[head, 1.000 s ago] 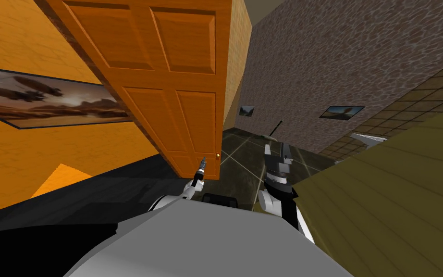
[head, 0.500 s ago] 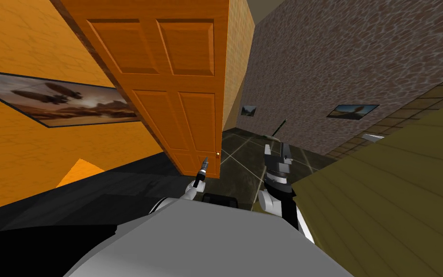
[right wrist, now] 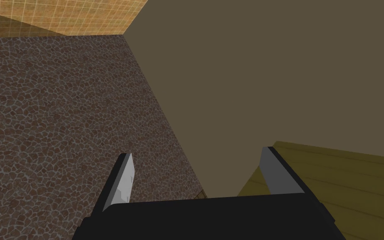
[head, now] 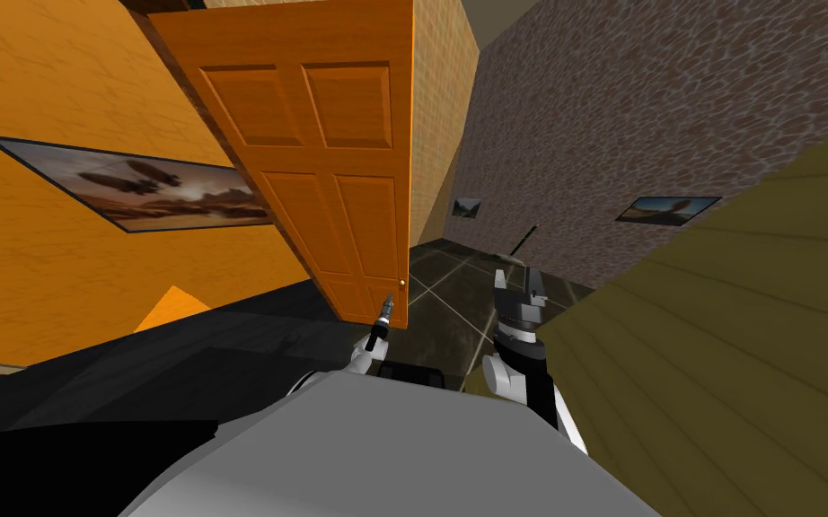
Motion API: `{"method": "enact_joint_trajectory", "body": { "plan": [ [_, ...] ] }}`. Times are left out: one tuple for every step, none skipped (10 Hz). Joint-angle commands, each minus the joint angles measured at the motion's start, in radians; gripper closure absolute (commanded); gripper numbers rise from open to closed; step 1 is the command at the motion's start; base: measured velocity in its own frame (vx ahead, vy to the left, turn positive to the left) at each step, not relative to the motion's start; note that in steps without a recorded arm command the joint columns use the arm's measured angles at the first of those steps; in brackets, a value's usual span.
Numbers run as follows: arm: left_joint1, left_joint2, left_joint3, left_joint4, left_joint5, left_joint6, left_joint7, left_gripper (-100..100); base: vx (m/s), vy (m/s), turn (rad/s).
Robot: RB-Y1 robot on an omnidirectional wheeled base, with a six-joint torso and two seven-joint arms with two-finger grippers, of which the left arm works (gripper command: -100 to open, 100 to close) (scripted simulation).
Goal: Push the door open
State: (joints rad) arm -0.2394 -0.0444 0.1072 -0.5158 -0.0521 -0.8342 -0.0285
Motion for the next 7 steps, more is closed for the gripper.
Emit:
{"method": "enact_joint_trajectory", "body": {
  "plan": [
    [0.0,0.0,0.0,0.0,0.0,0.0,0.0,-100,-0.029,-0.089,0.01],
    [0.0,0.007,0.0,0.0,0.0,0.0,0.0,-100,0.018,0.088,0.009],
    [0.0,0.011,0.0,0.0,0.0,0.0,0.0,-100,0.066,0.154,-0.007],
    [0.0,0.02,0.0,0.0,0.0,0.0,0.0,-100,0.093,0.179,-0.005],
    [0.0,0.029,0.001,0.0,0.0,0.0,-0.001,-100,0.094,0.191,-0.003],
    [0.0,0.04,0.001,0.0,0.001,-0.001,-0.001,-100,0.098,0.181,-0.006],
    [0.0,0.055,0.002,0.0,0.001,-0.001,-0.002,-100,0.133,0.161,-0.01]
  ]
}}
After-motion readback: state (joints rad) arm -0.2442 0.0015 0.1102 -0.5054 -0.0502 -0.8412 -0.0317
